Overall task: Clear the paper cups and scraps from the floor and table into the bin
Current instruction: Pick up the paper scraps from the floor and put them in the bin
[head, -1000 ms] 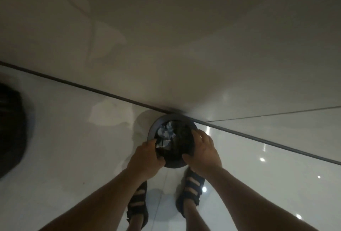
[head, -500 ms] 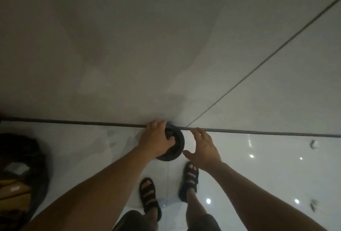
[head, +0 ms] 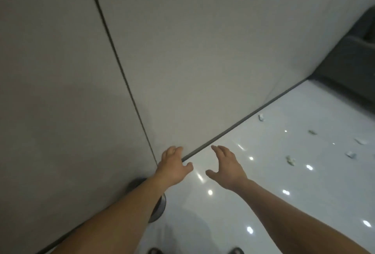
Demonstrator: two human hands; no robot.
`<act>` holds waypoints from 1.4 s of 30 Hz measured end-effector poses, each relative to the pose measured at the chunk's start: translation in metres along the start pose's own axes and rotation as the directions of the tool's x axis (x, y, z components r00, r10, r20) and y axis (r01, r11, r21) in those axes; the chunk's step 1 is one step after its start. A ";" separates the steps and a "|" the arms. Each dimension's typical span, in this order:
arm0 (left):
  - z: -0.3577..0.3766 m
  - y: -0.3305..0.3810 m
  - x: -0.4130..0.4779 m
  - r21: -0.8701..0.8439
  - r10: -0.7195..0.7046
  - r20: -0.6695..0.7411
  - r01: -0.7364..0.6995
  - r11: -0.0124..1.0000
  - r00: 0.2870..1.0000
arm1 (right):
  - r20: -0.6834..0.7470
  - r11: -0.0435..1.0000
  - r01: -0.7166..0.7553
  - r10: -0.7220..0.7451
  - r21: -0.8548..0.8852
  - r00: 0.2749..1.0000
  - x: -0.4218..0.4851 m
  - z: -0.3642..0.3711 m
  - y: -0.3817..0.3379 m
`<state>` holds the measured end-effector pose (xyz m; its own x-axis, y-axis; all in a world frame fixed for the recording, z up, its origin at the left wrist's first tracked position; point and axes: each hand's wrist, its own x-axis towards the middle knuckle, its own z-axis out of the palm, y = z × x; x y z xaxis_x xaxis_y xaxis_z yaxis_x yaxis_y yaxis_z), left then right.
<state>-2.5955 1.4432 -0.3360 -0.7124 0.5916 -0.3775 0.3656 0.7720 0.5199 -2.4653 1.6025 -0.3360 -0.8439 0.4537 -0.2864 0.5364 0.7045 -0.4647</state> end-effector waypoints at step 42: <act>0.266 0.651 0.287 0.182 0.417 0.425 -0.527 0.830 0.803 | -0.190 0.768 -0.591 0.636 0.247 0.748 0.016 -0.318 0.588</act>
<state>-2.4027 2.1769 -0.3095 -0.1654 0.8961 -0.4119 0.7881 0.3712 0.4910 -2.1601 2.1975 -0.3477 -0.2879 0.8911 -0.3508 0.9083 0.1380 -0.3948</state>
